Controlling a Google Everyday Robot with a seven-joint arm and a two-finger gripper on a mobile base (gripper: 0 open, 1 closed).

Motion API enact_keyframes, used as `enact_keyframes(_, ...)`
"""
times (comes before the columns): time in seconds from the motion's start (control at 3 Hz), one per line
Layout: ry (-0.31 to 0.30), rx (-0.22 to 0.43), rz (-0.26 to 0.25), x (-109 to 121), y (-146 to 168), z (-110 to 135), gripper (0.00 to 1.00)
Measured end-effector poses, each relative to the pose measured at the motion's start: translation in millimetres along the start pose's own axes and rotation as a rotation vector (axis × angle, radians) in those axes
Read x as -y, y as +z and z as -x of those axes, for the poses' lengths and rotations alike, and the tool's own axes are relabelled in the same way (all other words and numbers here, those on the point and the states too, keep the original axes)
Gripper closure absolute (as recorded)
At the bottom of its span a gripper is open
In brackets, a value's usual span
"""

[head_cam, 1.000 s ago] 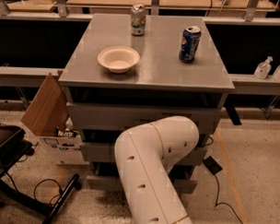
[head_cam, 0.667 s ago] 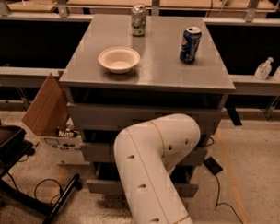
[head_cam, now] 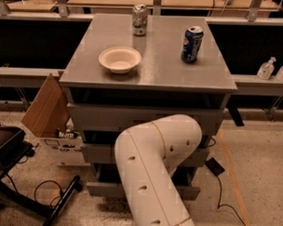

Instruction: Open bottom drawer

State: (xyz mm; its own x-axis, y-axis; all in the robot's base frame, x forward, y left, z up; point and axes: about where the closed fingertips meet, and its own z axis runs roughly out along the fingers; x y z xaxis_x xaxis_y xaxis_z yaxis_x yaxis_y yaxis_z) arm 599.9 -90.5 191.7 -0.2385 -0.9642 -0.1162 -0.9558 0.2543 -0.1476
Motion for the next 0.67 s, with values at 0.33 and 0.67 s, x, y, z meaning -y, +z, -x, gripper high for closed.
enact_keyframes(0.33, 0.0, -0.001, 0.002, -1.1, 0.8, -0.3, 0.39)
enact_keyframes(0.67, 0.0, -0.001, 0.004, -2.2, 1.7, -0.5, 0.15)
